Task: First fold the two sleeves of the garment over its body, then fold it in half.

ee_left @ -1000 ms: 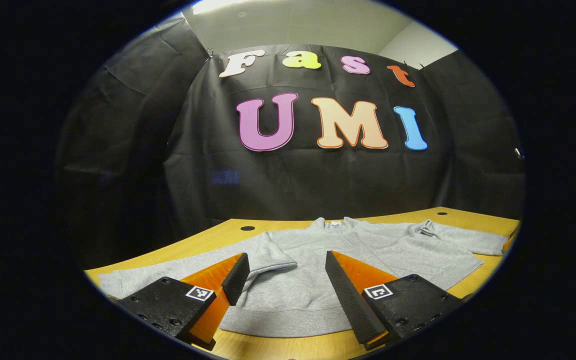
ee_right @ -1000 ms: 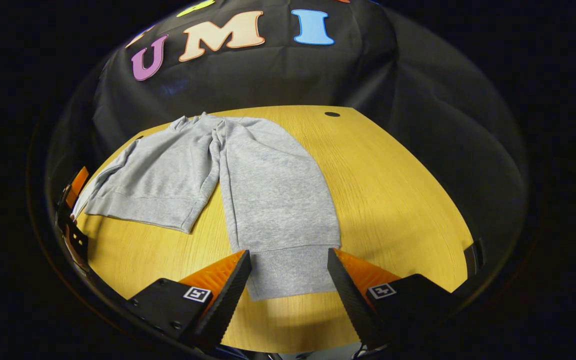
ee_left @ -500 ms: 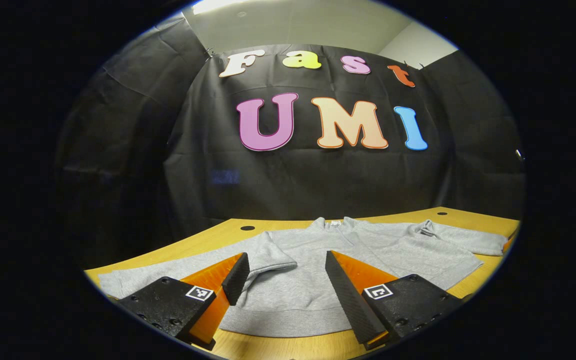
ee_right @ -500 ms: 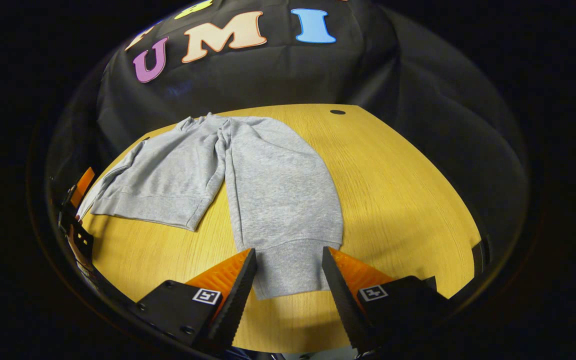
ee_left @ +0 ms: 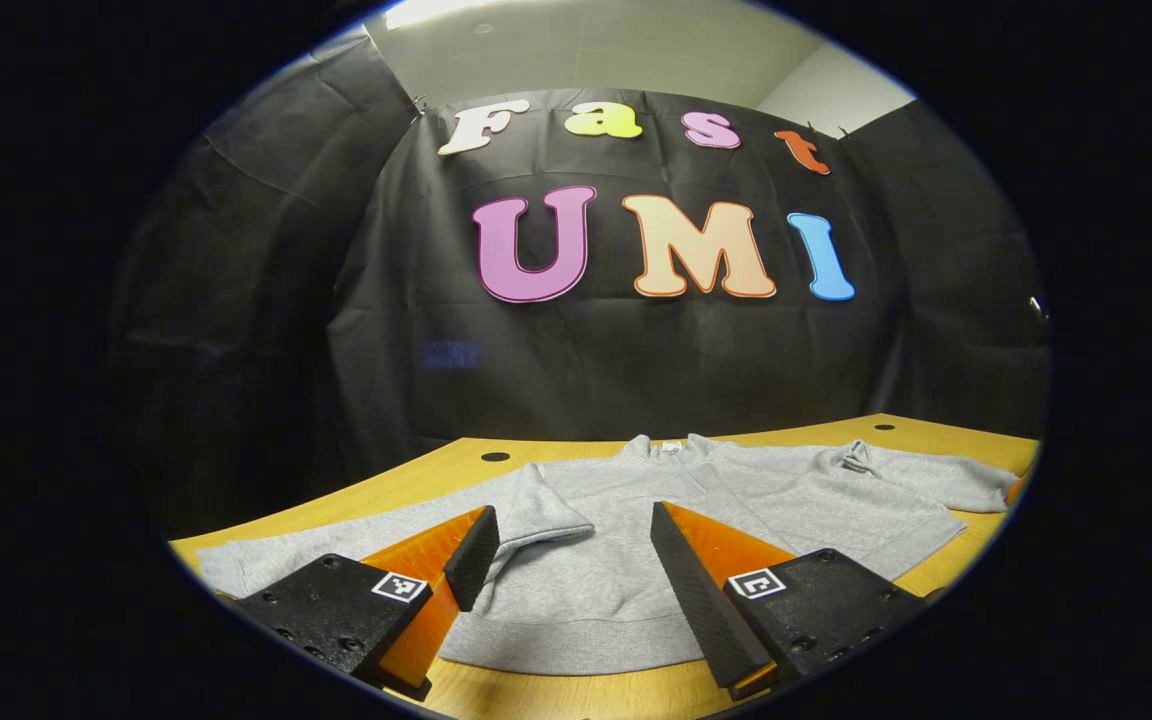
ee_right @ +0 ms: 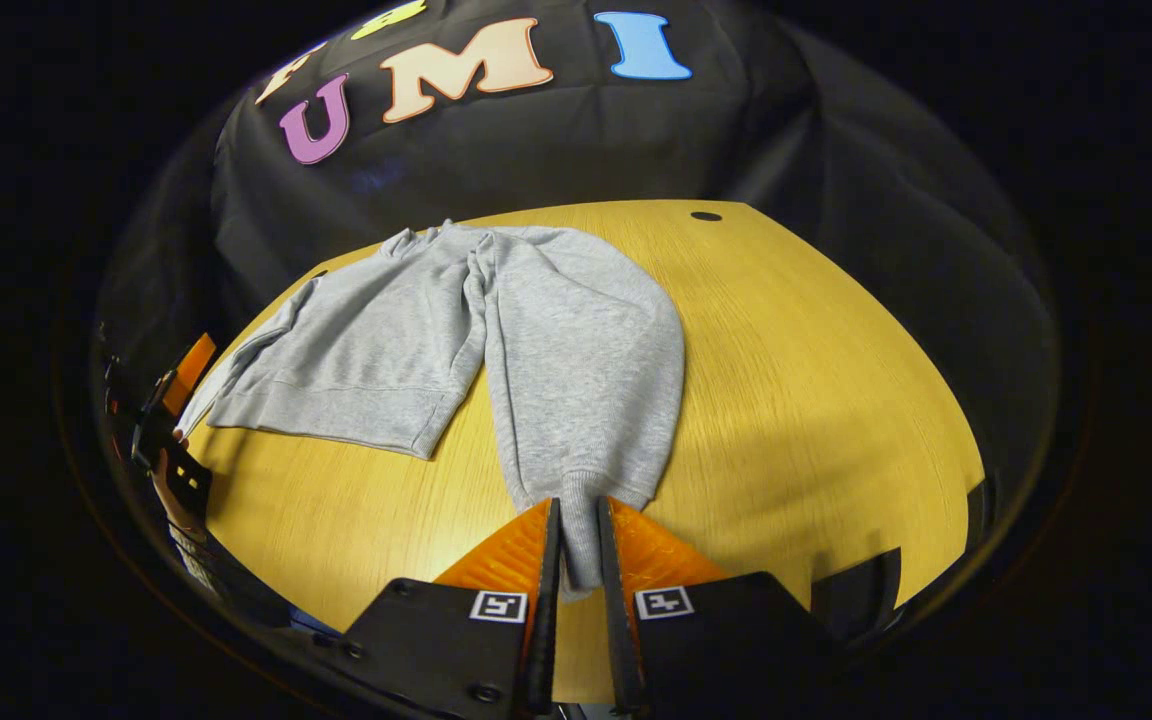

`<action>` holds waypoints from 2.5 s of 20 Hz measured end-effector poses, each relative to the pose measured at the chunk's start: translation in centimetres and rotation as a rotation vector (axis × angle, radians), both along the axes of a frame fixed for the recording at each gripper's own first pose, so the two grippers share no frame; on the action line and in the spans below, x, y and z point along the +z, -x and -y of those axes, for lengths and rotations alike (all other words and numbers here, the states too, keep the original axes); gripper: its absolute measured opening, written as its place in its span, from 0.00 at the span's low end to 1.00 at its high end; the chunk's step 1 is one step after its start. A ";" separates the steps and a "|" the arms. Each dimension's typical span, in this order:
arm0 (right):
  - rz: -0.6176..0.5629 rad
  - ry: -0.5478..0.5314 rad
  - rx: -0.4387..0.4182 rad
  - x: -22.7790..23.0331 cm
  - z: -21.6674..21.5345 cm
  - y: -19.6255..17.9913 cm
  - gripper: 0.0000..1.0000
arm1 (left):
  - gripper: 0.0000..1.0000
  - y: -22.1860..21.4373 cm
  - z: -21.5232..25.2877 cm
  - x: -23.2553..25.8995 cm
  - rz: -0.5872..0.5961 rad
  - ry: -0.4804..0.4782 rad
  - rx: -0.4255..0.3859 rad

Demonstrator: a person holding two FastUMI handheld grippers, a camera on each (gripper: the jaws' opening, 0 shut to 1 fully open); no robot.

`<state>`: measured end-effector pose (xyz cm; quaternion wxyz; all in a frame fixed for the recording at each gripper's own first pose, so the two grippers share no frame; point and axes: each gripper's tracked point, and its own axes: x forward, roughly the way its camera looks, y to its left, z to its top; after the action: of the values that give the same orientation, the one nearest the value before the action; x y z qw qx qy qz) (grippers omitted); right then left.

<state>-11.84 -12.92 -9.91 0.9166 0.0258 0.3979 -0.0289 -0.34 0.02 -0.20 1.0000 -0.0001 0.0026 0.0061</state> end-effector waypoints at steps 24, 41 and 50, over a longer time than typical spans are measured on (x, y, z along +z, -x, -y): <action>0.341 0.209 0.234 21.7 -9.0 -19.5 0.05 | 0.93 -0.1 0.2 0.1 0.000 0.002 -0.017; 0.374 -0.002 0.614 19.1 -41.5 -34.0 0.05 | 0.93 -0.1 0.3 0.1 0.002 0.001 -0.019; 0.157 -0.074 0.608 6.0 -48.3 -38.0 0.05 | 0.93 0.0 0.2 0.2 -0.002 0.000 -0.019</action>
<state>26.19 35.34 -3.94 0.9095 -0.0588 0.3163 0.2631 -0.39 -0.19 -0.04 1.0000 -0.0003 0.0037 -0.0035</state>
